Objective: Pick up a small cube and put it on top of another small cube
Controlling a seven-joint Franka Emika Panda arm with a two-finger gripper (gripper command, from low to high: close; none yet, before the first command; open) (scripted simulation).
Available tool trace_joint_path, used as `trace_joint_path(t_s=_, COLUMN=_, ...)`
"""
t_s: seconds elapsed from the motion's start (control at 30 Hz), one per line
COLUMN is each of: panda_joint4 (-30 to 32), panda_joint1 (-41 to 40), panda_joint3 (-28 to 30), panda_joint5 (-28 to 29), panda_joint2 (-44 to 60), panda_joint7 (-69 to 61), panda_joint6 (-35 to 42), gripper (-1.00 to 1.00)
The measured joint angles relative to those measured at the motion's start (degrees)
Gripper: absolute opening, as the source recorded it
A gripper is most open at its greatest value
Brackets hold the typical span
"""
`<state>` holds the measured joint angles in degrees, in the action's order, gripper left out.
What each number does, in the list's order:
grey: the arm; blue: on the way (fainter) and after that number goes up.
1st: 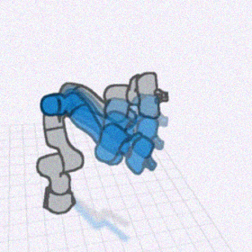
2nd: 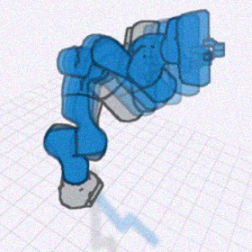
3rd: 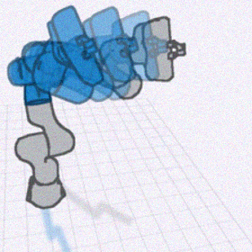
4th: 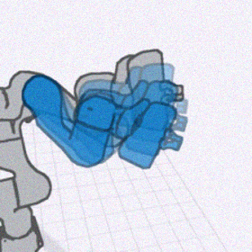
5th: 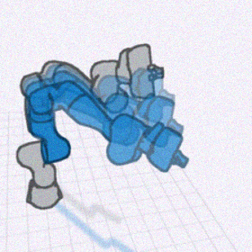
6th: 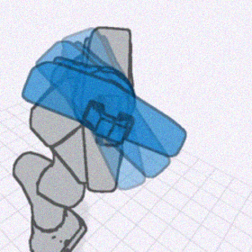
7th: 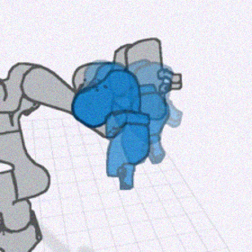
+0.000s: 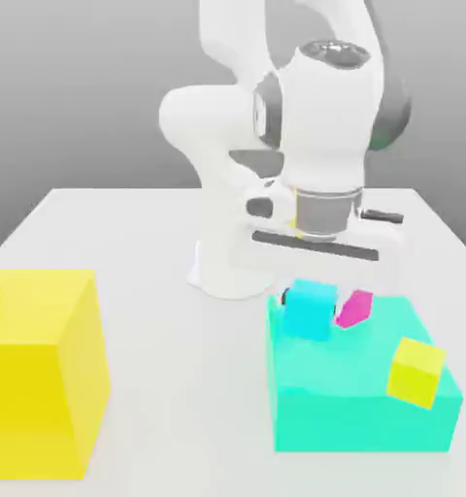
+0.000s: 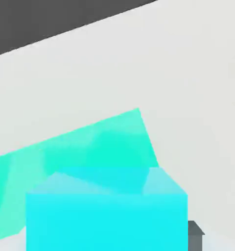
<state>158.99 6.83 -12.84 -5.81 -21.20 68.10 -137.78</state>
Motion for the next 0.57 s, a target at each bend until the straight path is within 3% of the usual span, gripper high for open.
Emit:
trace_joint_path(t_s=0.27, panda_joint4=6.1, panda_joint1=13.5, panda_joint3=0.8, panda_joint5=-3.6, panda_joint2=-15.9, panda_joint7=-18.4, panda_joint6=9.5, gripper=-1.00)
trace_joint_path(t_s=0.47, panda_joint4=10.7, panda_joint1=14.6, panda_joint3=-0.9, panda_joint5=-5.2, panda_joint2=-8.8, panda_joint7=-20.7, panda_joint6=-2.2, gripper=-1.00)
trace_joint_path(t_s=0.5, panda_joint4=11.1, panda_joint1=14.5, panda_joint3=-1.1, panda_joint5=-5.3, panda_joint2=-7.9, panda_joint7=-20.8, panda_joint6=-3.5, gripper=1.00)
trace_joint_path(t_s=0.57, panda_joint4=11.1, panda_joint1=14.5, panda_joint3=-1.1, panda_joint5=-5.3, panda_joint2=-7.9, panda_joint7=-20.8, panda_joint6=-3.5, gripper=1.00)
